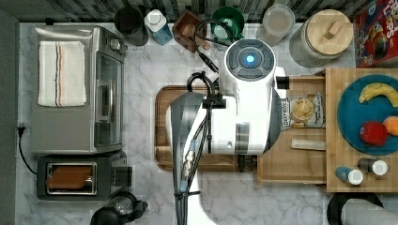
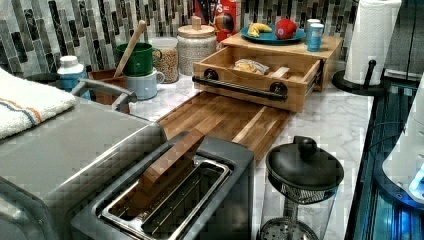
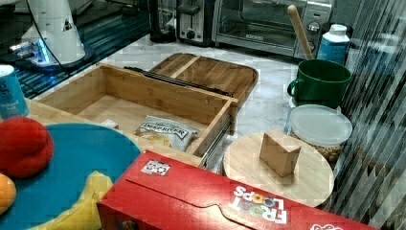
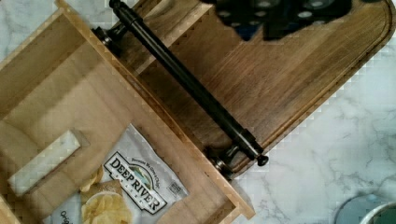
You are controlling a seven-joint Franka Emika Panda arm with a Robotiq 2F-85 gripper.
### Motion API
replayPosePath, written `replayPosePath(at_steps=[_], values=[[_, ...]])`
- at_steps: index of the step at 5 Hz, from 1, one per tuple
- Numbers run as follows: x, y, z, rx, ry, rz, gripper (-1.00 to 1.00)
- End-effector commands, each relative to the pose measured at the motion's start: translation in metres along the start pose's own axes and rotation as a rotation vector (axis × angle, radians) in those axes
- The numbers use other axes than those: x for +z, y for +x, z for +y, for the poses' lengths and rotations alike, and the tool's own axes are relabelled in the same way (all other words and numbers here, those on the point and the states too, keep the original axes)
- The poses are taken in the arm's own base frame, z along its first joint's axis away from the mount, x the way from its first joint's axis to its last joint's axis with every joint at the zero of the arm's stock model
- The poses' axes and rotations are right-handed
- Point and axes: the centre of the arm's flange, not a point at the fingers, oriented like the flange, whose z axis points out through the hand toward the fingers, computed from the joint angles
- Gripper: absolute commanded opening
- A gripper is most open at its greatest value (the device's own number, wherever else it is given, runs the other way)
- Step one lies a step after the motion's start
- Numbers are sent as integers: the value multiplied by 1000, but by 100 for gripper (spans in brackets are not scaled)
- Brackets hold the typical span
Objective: Close the drawer.
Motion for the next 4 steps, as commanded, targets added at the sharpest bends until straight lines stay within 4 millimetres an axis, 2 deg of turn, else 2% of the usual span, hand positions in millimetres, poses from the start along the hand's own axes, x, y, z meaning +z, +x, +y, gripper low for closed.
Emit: replayPosePath(at_steps=[1,3,4], values=[[26,-49,-43,-292,79,-13,100],[73,-71,-54,-546,119,-49,100],[94,-81,-56,-618,134,-72,-100]])
